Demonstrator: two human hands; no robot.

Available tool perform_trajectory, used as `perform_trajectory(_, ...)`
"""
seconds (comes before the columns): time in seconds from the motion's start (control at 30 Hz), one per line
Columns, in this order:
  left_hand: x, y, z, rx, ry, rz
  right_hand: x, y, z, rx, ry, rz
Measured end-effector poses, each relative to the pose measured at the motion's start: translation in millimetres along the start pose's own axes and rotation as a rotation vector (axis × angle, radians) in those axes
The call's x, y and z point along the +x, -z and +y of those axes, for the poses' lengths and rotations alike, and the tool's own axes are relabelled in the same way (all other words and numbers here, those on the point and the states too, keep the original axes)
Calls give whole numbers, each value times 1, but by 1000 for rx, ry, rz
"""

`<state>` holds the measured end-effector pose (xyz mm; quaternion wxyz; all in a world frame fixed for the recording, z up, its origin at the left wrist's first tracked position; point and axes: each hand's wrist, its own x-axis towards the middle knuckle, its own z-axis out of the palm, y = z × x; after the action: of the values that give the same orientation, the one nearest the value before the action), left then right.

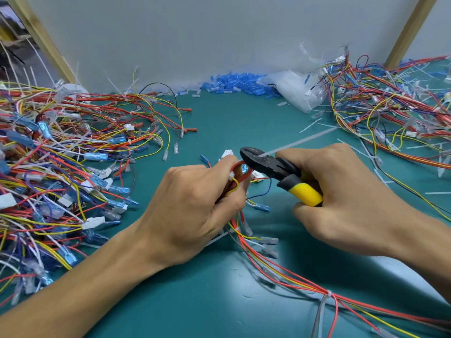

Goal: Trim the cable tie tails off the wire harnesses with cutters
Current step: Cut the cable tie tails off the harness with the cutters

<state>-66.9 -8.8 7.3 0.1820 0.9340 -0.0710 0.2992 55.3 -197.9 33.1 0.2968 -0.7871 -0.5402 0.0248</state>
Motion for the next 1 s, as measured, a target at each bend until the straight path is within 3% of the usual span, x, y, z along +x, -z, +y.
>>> perform_trajectory(0.2,0,-1,-2,-35,14,-20,-1,-3,1,11,7,-12)
perform_trajectory(0.5,-1,-2,-2,-23,26,3,-2,-2,-3,215,-63,-76)
perform_trajectory(0.8,-1,-3,0,-18,44,26,1,-1,1,-15,-45,10)
perform_trajectory(1.0,1,-1,0,-6,29,31,1,-1,0,57,-51,-29)
